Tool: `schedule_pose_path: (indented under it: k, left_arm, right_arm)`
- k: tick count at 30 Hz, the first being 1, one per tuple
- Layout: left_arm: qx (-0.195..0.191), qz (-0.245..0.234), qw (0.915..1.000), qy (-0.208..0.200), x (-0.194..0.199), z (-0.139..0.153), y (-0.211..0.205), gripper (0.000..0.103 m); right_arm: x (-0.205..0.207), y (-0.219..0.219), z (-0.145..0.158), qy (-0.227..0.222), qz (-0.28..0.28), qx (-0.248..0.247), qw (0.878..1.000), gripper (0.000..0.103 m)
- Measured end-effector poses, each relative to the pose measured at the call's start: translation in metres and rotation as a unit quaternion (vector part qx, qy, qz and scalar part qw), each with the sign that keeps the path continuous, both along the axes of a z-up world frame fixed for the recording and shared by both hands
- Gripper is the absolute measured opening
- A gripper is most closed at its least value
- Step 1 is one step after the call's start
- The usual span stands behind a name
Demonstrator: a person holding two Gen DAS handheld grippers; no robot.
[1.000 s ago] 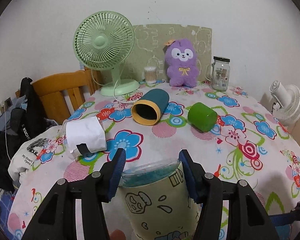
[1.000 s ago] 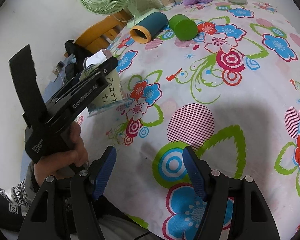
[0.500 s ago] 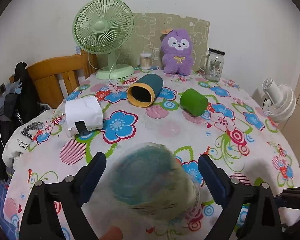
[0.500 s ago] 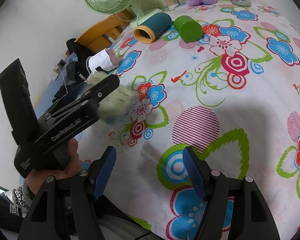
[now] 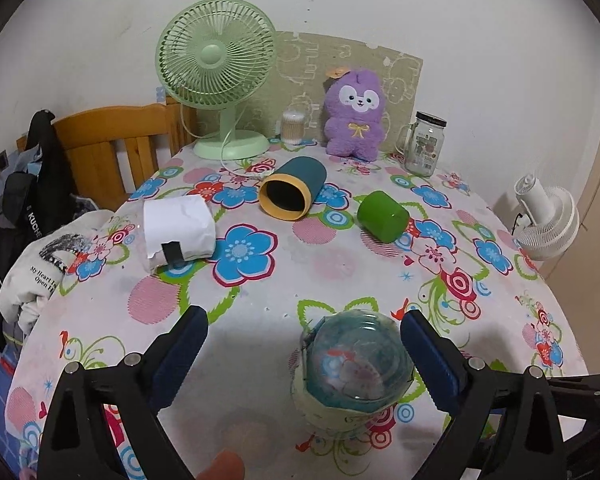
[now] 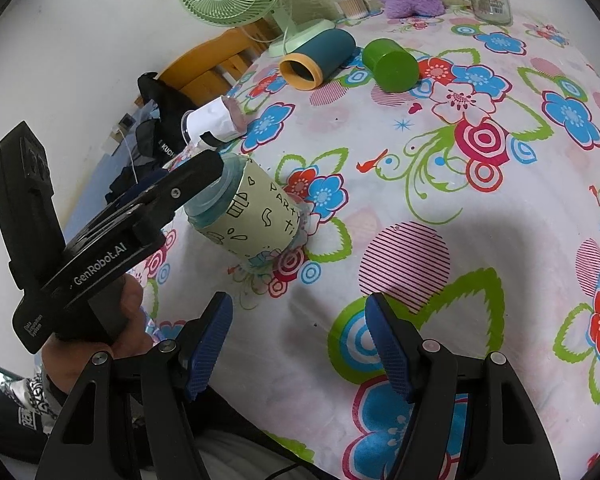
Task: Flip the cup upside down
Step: 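Lower the cup onto the tablecloth base-up and open the left gripper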
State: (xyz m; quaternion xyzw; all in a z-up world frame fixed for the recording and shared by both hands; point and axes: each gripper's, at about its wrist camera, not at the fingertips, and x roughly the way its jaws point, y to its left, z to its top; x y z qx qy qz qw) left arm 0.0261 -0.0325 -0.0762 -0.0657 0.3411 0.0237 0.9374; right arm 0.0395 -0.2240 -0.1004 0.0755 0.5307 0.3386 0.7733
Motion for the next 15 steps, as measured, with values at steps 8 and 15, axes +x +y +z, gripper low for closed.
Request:
schedule_pose_path:
  k: [8, 15]
  left_arm:
    - [-0.023, -0.003, 0.9997, 0.011, -0.007, 0.008, 0.009, 0.098]
    - [-0.018, -0.007, 0.9998, -0.012, -0.021, 0.032, 0.012, 0.102]
  right_arm:
    - [-0.002, 0.005, 0.010, -0.015, 0.005, -0.003, 1.000, 0.072]
    - [-0.003, 0.011, 0.032, -0.047, 0.005, -0.011, 0.999, 0.072]
